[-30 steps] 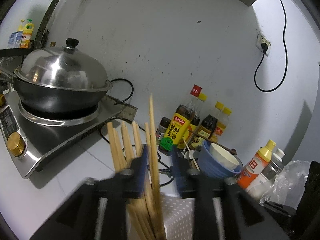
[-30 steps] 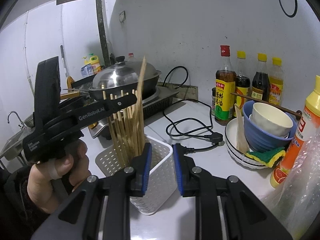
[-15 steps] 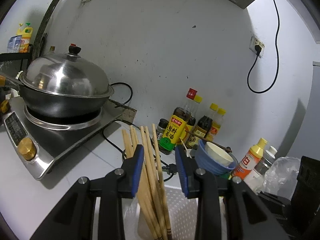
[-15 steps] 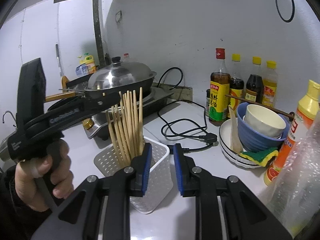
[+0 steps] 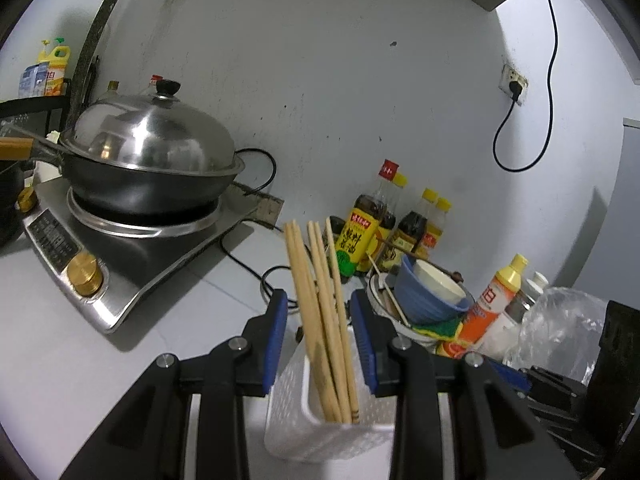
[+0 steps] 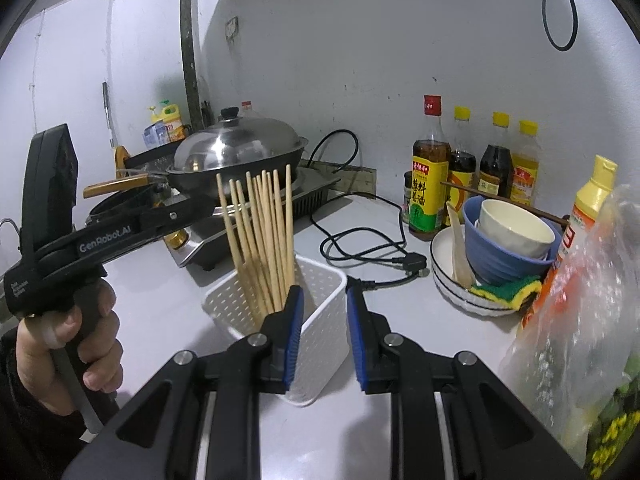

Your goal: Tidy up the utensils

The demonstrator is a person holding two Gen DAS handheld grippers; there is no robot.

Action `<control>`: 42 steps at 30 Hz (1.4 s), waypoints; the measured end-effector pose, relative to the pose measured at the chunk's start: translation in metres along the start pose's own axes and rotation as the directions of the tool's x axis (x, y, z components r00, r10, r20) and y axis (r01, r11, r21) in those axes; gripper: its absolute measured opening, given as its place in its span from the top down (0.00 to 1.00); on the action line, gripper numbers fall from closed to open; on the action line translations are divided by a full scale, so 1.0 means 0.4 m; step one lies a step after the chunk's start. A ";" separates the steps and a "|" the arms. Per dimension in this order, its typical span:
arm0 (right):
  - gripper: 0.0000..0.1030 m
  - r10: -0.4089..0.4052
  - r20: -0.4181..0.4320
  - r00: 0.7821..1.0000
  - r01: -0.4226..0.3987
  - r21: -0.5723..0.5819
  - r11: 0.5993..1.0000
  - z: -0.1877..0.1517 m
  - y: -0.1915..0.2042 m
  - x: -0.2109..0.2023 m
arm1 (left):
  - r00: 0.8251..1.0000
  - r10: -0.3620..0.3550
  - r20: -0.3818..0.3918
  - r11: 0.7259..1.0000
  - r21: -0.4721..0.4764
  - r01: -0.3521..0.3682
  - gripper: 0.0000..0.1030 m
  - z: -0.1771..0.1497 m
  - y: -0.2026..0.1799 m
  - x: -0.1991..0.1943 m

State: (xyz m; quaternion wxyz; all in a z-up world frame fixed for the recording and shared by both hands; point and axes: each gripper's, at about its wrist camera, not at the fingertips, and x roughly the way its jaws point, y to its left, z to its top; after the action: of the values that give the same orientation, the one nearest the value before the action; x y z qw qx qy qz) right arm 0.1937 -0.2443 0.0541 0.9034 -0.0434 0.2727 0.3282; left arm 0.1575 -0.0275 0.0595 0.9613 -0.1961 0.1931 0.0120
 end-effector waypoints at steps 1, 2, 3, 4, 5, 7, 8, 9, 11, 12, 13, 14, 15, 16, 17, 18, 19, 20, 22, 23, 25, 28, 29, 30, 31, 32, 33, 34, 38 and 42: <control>0.80 -0.002 -0.004 1.000 0.002 0.002 1.000 -0.006 0.007 -0.004 | 1.000 0.000 -0.007 1.000 0.000 0.000 0.69 -0.003 0.004 -0.004; 0.80 -0.005 -0.007 1.000 0.005 0.003 1.000 -0.011 0.013 -0.008 | 1.000 0.001 -0.011 1.000 0.000 -0.001 0.69 -0.007 0.007 -0.009; 0.80 -0.007 -0.008 1.000 0.007 0.003 1.000 -0.015 0.017 -0.012 | 1.000 0.002 -0.017 1.000 0.005 -0.002 0.69 -0.014 0.014 -0.017; 0.80 -0.010 -0.010 1.000 0.010 0.003 1.000 -0.019 0.023 -0.015 | 1.000 0.003 -0.021 1.000 0.007 -0.003 0.69 -0.018 0.017 -0.021; 0.80 -0.014 -0.012 1.000 0.014 0.005 1.000 -0.025 0.030 -0.020 | 1.000 0.003 -0.027 1.000 0.008 -0.003 0.69 -0.024 0.025 -0.030; 0.80 -0.018 -0.015 1.000 0.018 0.006 1.000 -0.032 0.040 -0.027 | 0.999 0.006 -0.035 1.000 0.009 -0.006 0.69 -0.032 0.035 -0.041; 0.80 -0.022 -0.016 1.000 0.022 0.006 1.000 -0.037 0.049 -0.033 | 0.999 0.007 -0.039 1.000 0.011 -0.007 0.68 -0.036 0.041 -0.048; 0.80 -0.025 -0.018 1.000 0.025 0.006 1.000 -0.039 0.054 -0.035 | 0.999 0.008 -0.044 1.000 0.015 -0.007 0.67 -0.041 0.049 -0.058; 0.80 -0.033 -0.022 0.999 0.033 0.006 0.999 -0.045 0.066 -0.043 | 0.999 0.005 -0.054 1.000 0.025 -0.004 0.64 -0.047 0.060 -0.073; 0.76 -0.038 -0.023 0.999 0.038 0.006 0.999 -0.047 0.071 -0.047 | 0.998 0.002 -0.057 1.000 0.030 0.000 0.62 -0.051 0.065 -0.081; 0.72 -0.043 -0.022 0.999 0.043 0.006 0.999 -0.050 0.078 -0.053 | 0.998 -0.002 -0.059 0.999 0.035 0.004 0.62 -0.051 0.069 -0.087; 0.64 -0.047 -0.020 0.999 0.047 0.008 0.999 -0.053 0.085 -0.059 | 0.998 -0.008 -0.063 0.999 0.052 0.011 0.62 -0.054 0.074 -0.099; 0.58 -0.050 -0.017 0.999 0.050 0.012 0.999 -0.054 0.090 -0.066 | 0.998 -0.007 -0.061 0.997 0.070 0.011 0.62 -0.058 0.078 -0.110; 0.57 -0.057 -0.014 0.998 0.057 0.017 0.998 -0.057 0.098 -0.074 | 0.998 0.000 -0.057 0.996 0.090 0.006 0.62 -0.060 0.081 -0.120; 0.57 -0.062 -0.011 0.998 0.062 0.019 0.998 -0.059 0.103 -0.080 | 0.998 0.004 -0.055 0.995 0.103 0.001 0.62 -0.061 0.084 -0.128; 0.57 -0.067 -0.009 0.998 0.067 0.023 0.997 -0.062 0.109 -0.088 | 0.998 0.010 -0.055 0.993 0.117 -0.003 0.62 -0.063 0.091 -0.139; 0.57 -0.074 -0.008 0.997 0.074 0.026 0.997 -0.065 0.115 -0.094 | 0.998 0.011 -0.058 0.992 0.125 -0.004 0.61 -0.064 0.100 -0.149; 0.56 -0.084 -0.007 0.996 0.085 0.029 0.996 -0.068 0.123 -0.099 | 0.998 0.013 -0.059 0.991 0.132 -0.005 0.61 -0.064 0.108 -0.157; 0.56 -0.101 -0.005 0.995 0.101 0.034 0.994 -0.072 0.134 -0.110 | 0.998 0.016 -0.058 0.989 0.146 -0.007 0.58 -0.064 0.120 -0.173; 0.56 -0.109 -0.002 0.994 0.109 0.037 0.993 -0.074 0.141 -0.117 | 0.998 0.016 -0.053 0.988 0.156 -0.007 0.57 -0.062 0.127 -0.182; 0.53 -0.127 0.011 0.992 0.126 0.047 0.991 -0.076 0.150 -0.131 | 0.999 0.022 -0.040 0.982 0.186 -0.014 0.54 -0.058 0.141 -0.208; 0.48 -0.139 0.052 0.989 0.135 0.075 0.988 -0.074 0.161 -0.159 | 1.000 0.020 -0.023 0.971 0.240 -0.014 0.48 -0.046 0.154 -0.244; 0.47 -0.150 0.068 0.986 0.144 0.084 0.986 -0.073 0.167 -0.171 | 1.000 0.019 -0.018 0.968 0.252 -0.014 0.46 -0.042 0.155 -0.252; 0.46 -0.158 0.076 0.985 0.151 0.089 0.985 -0.071 0.170 -0.176 | 1.000 0.015 -0.013 0.964 0.267 -0.011 0.44 -0.038 0.159 -0.265; 0.45 -0.169 0.089 0.982 0.160 0.097 0.982 -0.069 0.175 -0.186 | 1.000 0.010 -0.012 0.961 0.278 -0.006 0.41 -0.035 0.161 -0.273; 0.43 -0.179 0.100 0.979 0.169 0.105 0.980 -0.067 0.179 -0.195 | 1.000 0.004 -0.014 0.957 0.289 0.000 0.39 -0.032 0.162 -0.281; 0.41 -0.186 0.106 0.977 0.174 0.111 0.978 -0.063 0.182 -0.200 | 1.000 -0.001 -0.014 0.953 0.303 0.005 0.36 -0.030 0.163 -0.291; 0.41 -0.196 0.116 0.974 0.183 0.119 0.976 -0.061 0.187 -0.209 | 1.000 -0.003 -0.011 0.950 0.312 0.007 0.33 -0.028 0.162 -0.299; 0.39 -0.231 0.136 0.963 0.218 0.107 0.970 -0.052 0.213 -0.235 | 1.000 -0.012 -0.011 0.940 0.341 0.015 0.27 -0.026 0.159 -0.322; 0.35 -0.246 0.149 0.958 0.237 0.075 0.969 -0.046 0.242 -0.252 | 1.000 -0.013 -0.016 0.943 0.334 0.017 0.24 -0.024 0.165 -0.335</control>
State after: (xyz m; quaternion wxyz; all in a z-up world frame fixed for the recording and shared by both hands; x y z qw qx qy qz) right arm 0.0613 -0.2307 0.1006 0.9561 -0.0251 0.2025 0.2101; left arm 0.0236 0.0369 0.0772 0.9794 -0.0321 0.1974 -0.0294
